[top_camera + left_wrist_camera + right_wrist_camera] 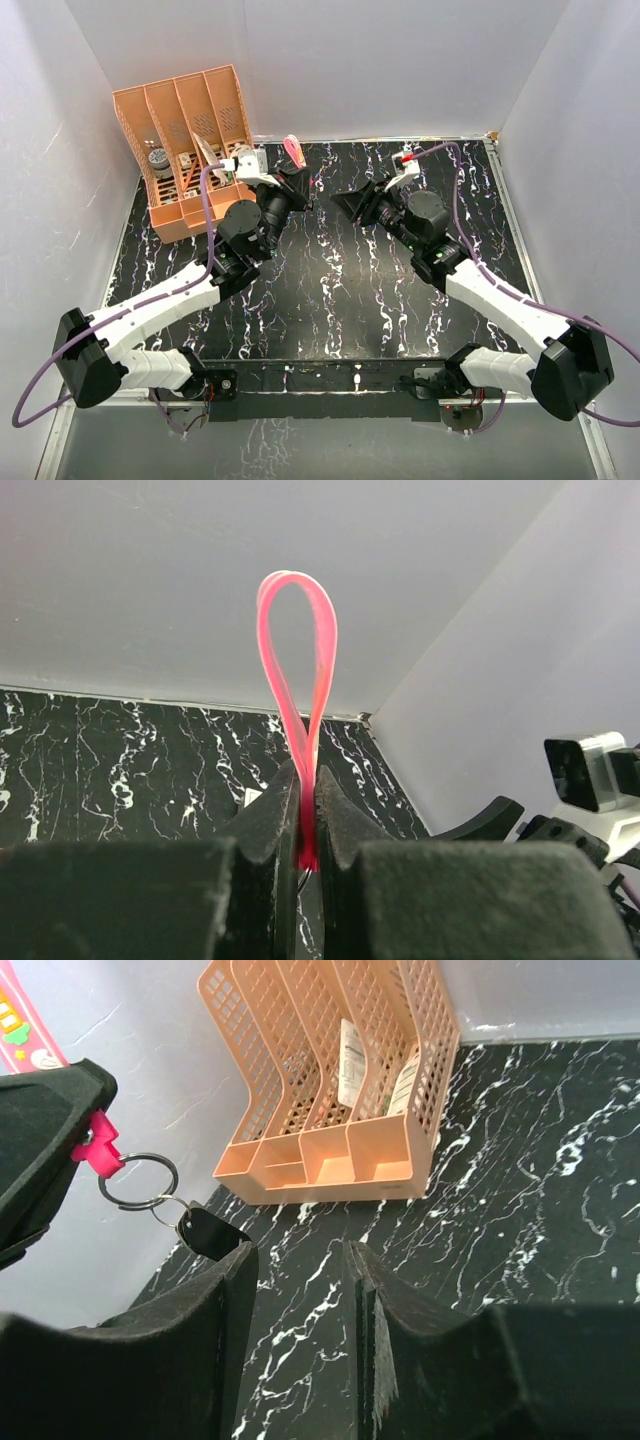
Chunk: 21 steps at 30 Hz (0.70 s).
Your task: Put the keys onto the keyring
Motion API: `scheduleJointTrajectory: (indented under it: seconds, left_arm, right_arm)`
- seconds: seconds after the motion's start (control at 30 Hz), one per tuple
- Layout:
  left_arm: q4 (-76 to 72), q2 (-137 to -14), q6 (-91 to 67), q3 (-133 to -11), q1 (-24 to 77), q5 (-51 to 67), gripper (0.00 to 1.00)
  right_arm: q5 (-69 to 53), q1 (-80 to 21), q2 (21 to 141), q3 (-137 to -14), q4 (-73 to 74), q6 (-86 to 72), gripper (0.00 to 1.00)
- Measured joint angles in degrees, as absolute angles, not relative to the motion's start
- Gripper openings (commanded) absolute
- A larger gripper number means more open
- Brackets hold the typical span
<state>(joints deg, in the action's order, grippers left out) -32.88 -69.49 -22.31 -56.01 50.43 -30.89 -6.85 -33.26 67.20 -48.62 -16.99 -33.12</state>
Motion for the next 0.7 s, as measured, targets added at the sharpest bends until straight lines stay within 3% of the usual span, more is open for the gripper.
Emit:
scheduleJointTrajectory:
  seconds: [0.7]
  left_arm:
    - [-19.42,-73.69,-23.62,-62.28,42.74,-15.38,0.0]
  right_arm:
    - [-8.16,-33.21,62.48,-52.73,-10.22,-19.49,0.42]
